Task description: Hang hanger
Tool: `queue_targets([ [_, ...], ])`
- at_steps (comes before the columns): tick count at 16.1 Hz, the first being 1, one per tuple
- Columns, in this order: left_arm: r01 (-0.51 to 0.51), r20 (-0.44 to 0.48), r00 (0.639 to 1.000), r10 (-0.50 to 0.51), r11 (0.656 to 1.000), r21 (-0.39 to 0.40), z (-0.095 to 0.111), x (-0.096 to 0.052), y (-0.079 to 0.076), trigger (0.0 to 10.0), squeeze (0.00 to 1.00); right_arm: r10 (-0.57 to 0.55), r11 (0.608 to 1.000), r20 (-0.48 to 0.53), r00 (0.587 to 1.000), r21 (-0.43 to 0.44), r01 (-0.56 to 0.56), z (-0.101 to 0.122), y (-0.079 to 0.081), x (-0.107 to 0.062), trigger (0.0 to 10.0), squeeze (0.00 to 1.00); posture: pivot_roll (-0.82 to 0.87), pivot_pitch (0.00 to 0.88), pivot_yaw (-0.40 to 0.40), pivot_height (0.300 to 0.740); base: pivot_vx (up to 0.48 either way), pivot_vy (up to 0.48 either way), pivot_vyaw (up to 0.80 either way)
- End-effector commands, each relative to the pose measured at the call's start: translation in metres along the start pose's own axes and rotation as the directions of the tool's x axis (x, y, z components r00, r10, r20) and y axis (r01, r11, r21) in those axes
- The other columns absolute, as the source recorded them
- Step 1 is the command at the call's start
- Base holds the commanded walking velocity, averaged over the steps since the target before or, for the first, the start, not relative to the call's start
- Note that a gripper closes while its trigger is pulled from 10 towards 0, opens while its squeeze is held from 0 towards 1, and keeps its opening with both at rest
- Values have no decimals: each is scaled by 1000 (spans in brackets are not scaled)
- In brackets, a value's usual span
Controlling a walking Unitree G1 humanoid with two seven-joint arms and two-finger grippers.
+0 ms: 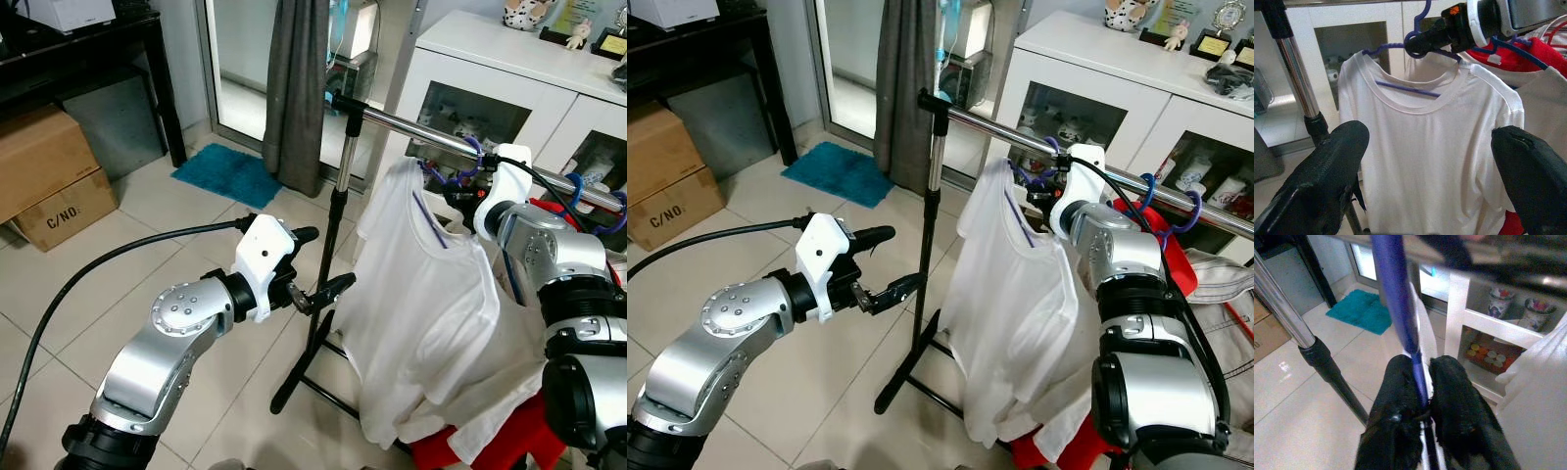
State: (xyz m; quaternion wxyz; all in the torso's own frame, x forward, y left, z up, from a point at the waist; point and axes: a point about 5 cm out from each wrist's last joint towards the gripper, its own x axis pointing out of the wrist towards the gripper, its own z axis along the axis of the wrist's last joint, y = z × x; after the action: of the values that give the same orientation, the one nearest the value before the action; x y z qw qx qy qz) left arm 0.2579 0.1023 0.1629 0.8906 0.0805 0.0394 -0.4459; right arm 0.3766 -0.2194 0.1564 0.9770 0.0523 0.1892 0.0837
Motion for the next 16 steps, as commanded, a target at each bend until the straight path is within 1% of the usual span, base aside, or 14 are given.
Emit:
queue_targets([
  [1, -9, -2, 1000, 9, 1000, 8, 2, 1, -1, 10000, 0, -14, 1000, 9, 1000, -9, 14, 3, -5, -4, 0, 0, 24, 0, -90, 740, 0, 0, 0],
  [4, -83, 9, 996, 83, 996, 17, 3, 2, 7, 10000, 0, -13, 1000, 17, 1000, -5, 13, 3, -5, -8, 0, 0, 24, 0, -90, 740, 0, 0, 0],
  [6, -165, 27, 986, 164, 983, 80, 2, 4, 13, 10000, 0, -13, 1000, 21, 1000, -1, 14, 4, -6, -10, 0, 0, 24, 0, -86, 740, 0, 0, 0],
  [7, -130, 39, 991, 127, 989, 69, 1, 4, 10, 10000, 0, -15, 1000, 24, 1000, 0, 15, 3, -7, -11, 0, 0, 23, 0, -86, 740, 0, 0, 0],
  [8, -123, 37, 992, 121, 990, 68, 0, 4, 8, 10000, 0, -15, 1000, 27, 1000, 1, 15, 3, -7, -13, 0, 0, 22, 0, -85, 740, 0, 0, 0],
  [9, -134, 35, 991, 132, 989, 62, 0, 5, 8, 10000, 0, -13, 1000, 38, 999, 0, 13, 5, -7, -14, 0, 0, 23, 0, -85, 740, 0, 0, 0],
  [10, -180, 62, 982, 178, 984, 15, 3, 7, 10, 10000, 0, -3, 1000, 76, 997, -31, 5, 12, -5, -19, 0, 0, 25, 0, -87, 740, 0, 0, 0],
  [11, -190, 70, 979, 189, 982, 8, 4, 8, 10, 10000, 0, 0, 999, 83, 997, -45, 4, 13, -4, -21, 0, 0, 25, 0, -87, 740, 0, 0, 0],
  [12, -203, 79, 977, 199, 979, 35, 4, 9, 10, 10000, 0, -6, 998, 115, 993, -58, 12, 19, -4, -25, 0, 0, 23, 0, -89, 740, 0, 0, 0],
  [13, -230, 87, 970, 228, 973, 22, 4, 10, 11, 10000, 0, -10, 997, 134, 991, -74, 20, 22, -3, -29, 0, 0, 23, 0, -89, 740, 0, 0, 0],
  [15, -260, 64, 963, 260, 966, -16, 1, 10, 14, 10000, 0, -5, 996, 136, 991, -88, 17, 20, 0, -33, 0, 0, 23, 0, -91, 740, 0, 0, 0],
  [16, -269, 62, 961, 269, 963, -7, 1, 10, 16, 10000, 0, 1, 996, 138, 990, -92, 12, 17, 4, -36, 0, 0, 23, 0, -91, 740, 0, 0, 0],
])
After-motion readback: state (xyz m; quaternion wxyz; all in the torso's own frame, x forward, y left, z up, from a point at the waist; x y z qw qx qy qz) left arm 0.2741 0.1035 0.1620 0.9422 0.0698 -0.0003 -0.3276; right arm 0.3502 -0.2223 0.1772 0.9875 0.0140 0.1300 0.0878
